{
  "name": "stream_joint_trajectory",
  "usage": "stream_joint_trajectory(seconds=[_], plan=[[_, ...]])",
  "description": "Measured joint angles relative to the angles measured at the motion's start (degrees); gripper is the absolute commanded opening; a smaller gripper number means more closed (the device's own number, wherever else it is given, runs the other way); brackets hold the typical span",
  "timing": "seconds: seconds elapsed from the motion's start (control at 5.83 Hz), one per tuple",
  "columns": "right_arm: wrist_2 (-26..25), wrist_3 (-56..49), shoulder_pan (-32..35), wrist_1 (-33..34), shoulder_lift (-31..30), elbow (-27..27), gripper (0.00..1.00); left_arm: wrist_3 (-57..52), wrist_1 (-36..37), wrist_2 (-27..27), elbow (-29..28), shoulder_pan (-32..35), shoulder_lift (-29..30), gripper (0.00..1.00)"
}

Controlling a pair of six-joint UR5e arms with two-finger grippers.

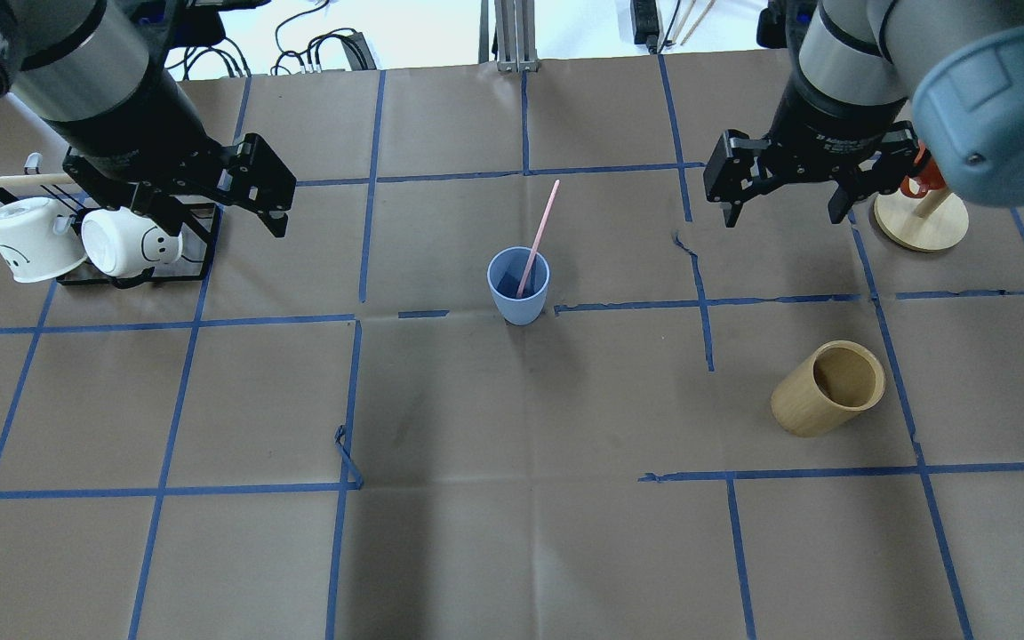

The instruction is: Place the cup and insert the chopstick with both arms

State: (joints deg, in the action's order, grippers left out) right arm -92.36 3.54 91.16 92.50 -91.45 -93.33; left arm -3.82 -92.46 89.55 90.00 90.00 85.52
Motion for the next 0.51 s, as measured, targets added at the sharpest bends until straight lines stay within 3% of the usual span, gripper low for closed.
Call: stream_joint_trajectory(seconds=[0.51], plan=[[0.3,0.5,-0.1,0.3,-0.7,0.1,1.00,0.0,0.0,0.0,0.0,0.0,0.0,0.98]])
